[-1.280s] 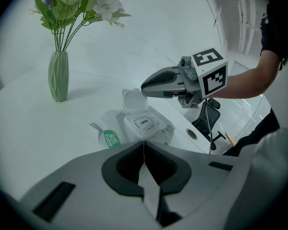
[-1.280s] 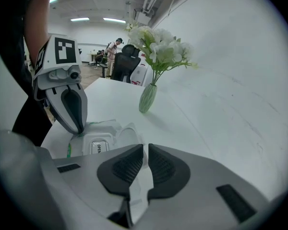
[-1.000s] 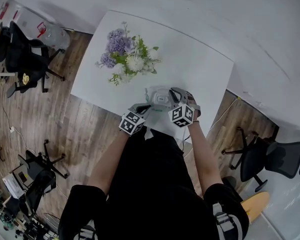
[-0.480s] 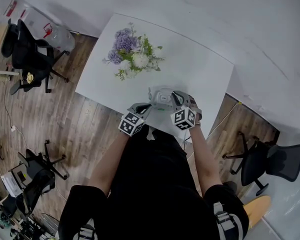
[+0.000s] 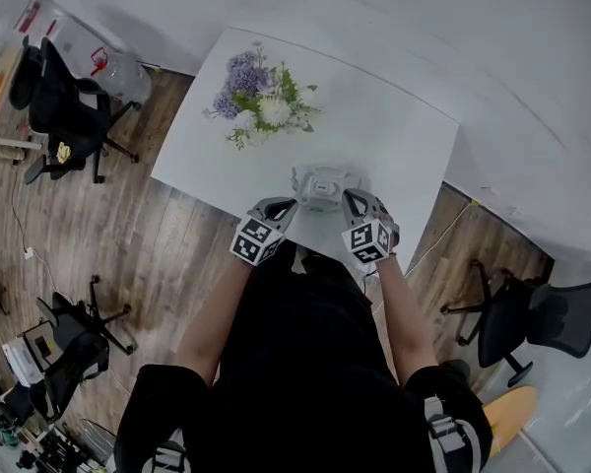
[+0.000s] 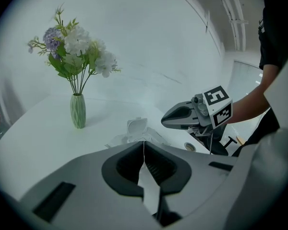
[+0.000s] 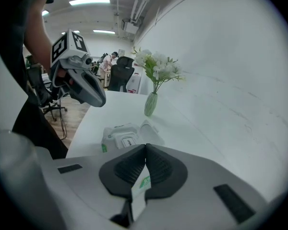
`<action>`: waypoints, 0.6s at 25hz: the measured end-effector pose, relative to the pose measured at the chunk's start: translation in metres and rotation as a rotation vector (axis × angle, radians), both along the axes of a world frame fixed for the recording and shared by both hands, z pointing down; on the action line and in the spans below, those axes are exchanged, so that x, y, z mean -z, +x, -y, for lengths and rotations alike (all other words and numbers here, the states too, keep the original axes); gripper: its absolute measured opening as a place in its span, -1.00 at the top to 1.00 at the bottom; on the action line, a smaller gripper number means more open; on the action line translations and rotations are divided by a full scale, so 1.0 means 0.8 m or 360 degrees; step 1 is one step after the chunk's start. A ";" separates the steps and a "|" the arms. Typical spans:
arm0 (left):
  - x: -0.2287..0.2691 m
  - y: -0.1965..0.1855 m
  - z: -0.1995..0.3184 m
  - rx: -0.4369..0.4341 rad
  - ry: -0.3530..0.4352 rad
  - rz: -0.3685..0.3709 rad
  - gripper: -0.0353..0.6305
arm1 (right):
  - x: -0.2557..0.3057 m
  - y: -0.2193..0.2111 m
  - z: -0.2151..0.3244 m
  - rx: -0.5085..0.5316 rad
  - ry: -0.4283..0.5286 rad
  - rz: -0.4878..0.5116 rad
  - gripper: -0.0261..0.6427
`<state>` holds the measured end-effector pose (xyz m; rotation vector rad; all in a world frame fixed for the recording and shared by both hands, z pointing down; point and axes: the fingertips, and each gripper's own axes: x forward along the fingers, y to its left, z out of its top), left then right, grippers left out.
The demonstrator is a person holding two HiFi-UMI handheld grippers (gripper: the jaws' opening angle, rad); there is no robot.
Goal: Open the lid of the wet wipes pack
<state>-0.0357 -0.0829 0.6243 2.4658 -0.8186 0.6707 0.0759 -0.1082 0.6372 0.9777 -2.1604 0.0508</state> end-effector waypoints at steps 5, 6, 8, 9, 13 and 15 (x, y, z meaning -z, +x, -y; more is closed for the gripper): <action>0.011 0.004 -0.006 0.0013 0.0038 0.0010 0.82 | -0.002 0.010 -0.026 -0.0009 -0.0056 0.0062 0.88; 0.014 0.006 -0.008 0.0015 0.0045 0.0012 0.82 | -0.002 0.013 -0.029 -0.0014 -0.0061 0.0073 0.88; 0.018 0.009 -0.012 0.0018 0.0059 0.0014 0.82 | -0.001 0.018 -0.036 -0.0024 -0.0068 0.0086 0.88; 0.020 0.011 -0.014 0.0020 0.0065 0.0015 0.82 | -0.001 0.020 -0.039 -0.0024 -0.0071 0.0088 0.88; 0.021 0.017 -0.026 0.0032 0.0064 0.0027 0.82 | -0.001 0.023 -0.050 -0.0008 -0.0071 0.0089 0.88; 0.021 0.022 -0.031 0.0037 0.0066 0.0028 0.82 | 0.000 0.025 -0.053 -0.0008 -0.0065 0.0096 0.88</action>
